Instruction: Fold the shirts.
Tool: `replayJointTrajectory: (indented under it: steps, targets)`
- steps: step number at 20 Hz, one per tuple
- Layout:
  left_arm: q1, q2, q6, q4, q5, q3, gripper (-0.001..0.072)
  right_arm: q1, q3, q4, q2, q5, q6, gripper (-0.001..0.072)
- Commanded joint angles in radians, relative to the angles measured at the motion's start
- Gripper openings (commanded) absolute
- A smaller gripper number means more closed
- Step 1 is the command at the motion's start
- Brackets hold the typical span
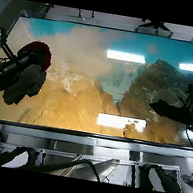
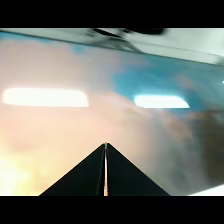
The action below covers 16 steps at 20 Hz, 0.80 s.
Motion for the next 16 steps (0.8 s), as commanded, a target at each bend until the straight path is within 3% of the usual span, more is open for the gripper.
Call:
replayJointTrajectory:
  steps: [1,3,5,9,13,14,15,16]
  targets:
    - [0.090,-0.157,-0.148,0.104,-0.494,0.110,0.0018,0.000,0.001,0.002,-0.019,-0.015,-0.018,0.0023]
    - [0.149,-0.211,-0.221,0.220,-0.591,0.157,0.0017,0.000,0.001,0.002,-0.020,-0.014,-0.039,0.0023]
    - [0.219,-0.244,-0.329,0.340,-0.575,0.199,0.0016,0.000,0.001,0.002,-0.021,-0.015,-0.041,0.0023]
    - [0.279,-0.239,-0.455,0.628,-0.446,0.351,0.0016,0.000,0.001,0.002,-0.021,-0.015,-0.041,0.0023]
    - [0.203,-0.260,-0.573,0.918,-0.245,0.587,0.0019,0.002,0.001,0.002,-0.022,-0.052,-0.041,0.0023]
    - [0.179,-0.276,-0.573,0.967,-0.190,0.628,0.0044,0.002,0.001,0.002,-0.022,-0.076,-0.041,0.0023]
    - [0.156,-0.300,-0.573,1.016,-0.134,0.667,0.0293,0.002,0.001,0.002,-0.022,-0.098,-0.041,0.0033]
    - [0.138,-0.330,-0.573,1.059,-0.072,0.702,0.0379,0.002,0.001,0.002,-0.023,-0.116,-0.041,0.0105]
